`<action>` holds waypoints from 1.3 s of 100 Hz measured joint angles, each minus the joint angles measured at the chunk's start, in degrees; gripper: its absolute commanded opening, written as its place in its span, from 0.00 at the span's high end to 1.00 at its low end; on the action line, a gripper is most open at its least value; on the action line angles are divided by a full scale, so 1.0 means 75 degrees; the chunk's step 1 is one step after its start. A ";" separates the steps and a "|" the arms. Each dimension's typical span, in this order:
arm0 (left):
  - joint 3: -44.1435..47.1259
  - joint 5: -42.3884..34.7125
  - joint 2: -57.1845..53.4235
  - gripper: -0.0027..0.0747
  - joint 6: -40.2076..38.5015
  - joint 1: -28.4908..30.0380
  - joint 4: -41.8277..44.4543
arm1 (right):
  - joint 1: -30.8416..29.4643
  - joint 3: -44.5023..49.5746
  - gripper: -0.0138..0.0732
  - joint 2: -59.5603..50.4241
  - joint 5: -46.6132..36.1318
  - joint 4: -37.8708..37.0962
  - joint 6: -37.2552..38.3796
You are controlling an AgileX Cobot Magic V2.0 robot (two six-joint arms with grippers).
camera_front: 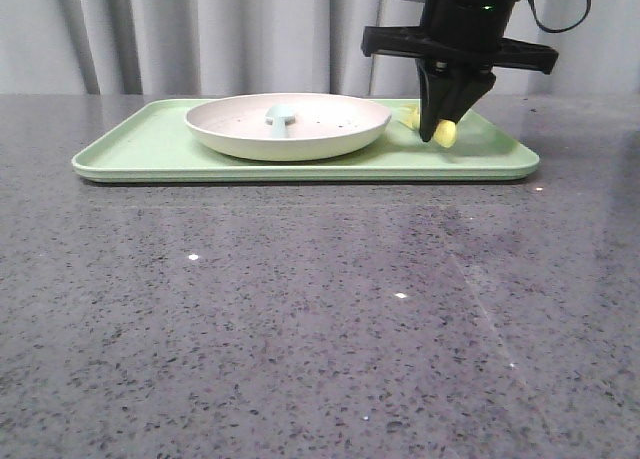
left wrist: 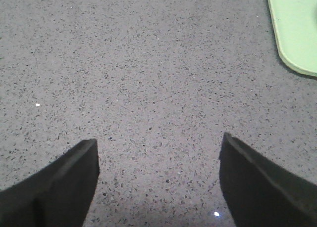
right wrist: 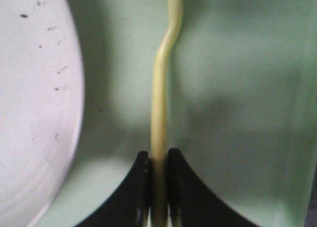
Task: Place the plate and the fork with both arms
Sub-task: 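Lower the fork onto the tray and open the right gripper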
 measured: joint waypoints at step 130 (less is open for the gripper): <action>0.0000 0.0000 0.0000 0.33 0.0000 0.0000 0.0000 | 0.0000 0.0028 0.46 -0.1953 -0.0008 -0.1555 -0.0265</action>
